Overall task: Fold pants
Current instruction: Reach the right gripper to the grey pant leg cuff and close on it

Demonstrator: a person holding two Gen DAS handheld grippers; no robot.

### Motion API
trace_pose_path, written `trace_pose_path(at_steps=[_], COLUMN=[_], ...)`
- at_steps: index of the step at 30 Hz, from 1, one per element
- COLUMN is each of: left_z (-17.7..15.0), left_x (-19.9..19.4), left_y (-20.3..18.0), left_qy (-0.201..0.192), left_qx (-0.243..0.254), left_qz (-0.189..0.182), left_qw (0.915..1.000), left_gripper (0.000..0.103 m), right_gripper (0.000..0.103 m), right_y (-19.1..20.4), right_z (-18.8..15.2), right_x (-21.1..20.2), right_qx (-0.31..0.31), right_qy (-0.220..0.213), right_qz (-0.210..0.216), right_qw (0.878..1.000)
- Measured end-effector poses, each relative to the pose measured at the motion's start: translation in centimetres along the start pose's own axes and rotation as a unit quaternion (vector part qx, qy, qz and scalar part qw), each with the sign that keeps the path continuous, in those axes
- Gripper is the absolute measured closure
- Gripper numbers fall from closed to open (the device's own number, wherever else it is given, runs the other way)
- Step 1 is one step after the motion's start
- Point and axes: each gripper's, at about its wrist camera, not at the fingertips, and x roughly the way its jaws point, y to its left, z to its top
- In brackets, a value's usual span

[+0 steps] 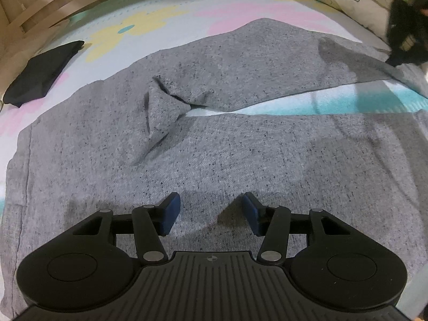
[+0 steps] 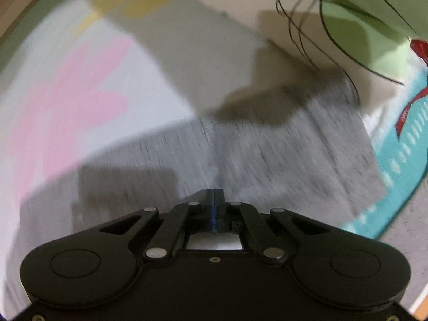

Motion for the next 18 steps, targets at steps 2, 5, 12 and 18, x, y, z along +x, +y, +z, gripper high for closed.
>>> trace_pose_path(at_steps=[2, 5, 12, 18], left_z=[-0.1, -0.1, -0.1, 0.2], left_x=[0.0, -0.1, 0.0, 0.3], left_y=[0.0, -0.1, 0.0, -0.1], left_qy=[0.000, -0.001, 0.000, -0.002], left_qx=[0.001, 0.002, 0.002, 0.008], left_qz=[0.001, 0.000, -0.004, -0.005], left_qw=[1.0000, 1.0000, 1.0000, 1.0000], left_gripper=[0.053, 0.053, 0.053, 0.053], right_gripper=[0.099, 0.049, 0.023, 0.025], right_y=[-1.3, -4.4, -9.7, -12.9], right_z=[-0.8, -2.0, -1.9, 0.6], right_x=[-1.4, -4.2, -4.4, -0.3], right_qx=[-0.019, -0.013, -0.081, -0.025], right_qy=[-0.012, -0.066, -0.160, -0.126], right_qz=[0.028, 0.047, -0.037, -0.029], right_qw=[0.999, 0.997, 0.983, 0.991])
